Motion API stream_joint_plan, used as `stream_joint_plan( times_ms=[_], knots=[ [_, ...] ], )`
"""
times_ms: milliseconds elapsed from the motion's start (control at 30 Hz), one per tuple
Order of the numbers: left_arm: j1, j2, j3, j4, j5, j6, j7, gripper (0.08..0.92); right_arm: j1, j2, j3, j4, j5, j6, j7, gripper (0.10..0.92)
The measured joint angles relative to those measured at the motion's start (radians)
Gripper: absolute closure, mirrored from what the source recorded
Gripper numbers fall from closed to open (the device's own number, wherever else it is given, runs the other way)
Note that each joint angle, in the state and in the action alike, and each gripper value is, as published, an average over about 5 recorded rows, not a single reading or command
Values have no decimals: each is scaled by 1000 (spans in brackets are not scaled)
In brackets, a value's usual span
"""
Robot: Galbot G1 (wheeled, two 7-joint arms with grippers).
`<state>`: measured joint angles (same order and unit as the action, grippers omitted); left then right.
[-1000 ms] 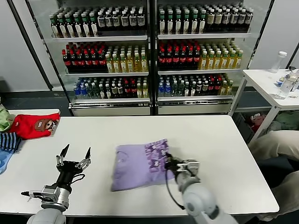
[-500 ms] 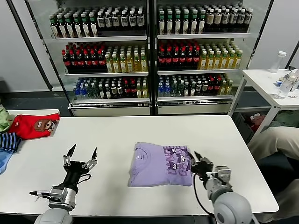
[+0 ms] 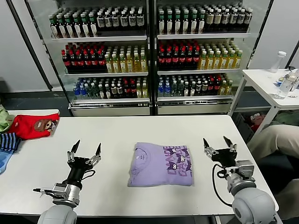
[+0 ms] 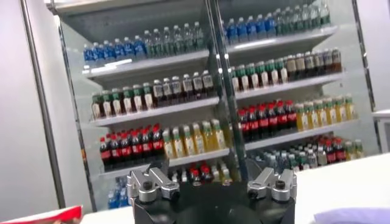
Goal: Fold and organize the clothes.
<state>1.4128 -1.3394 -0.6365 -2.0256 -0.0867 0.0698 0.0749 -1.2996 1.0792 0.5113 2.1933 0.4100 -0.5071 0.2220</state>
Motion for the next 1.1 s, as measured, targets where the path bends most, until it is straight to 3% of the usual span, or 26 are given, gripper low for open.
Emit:
stream_joint_plan(
  times_ms=[1100],
  knots=[
    [-67, 1, -2, 69, 32, -71, 28, 177, 58, -6, 55, -148, -195, 151, -80, 203]
  ],
)
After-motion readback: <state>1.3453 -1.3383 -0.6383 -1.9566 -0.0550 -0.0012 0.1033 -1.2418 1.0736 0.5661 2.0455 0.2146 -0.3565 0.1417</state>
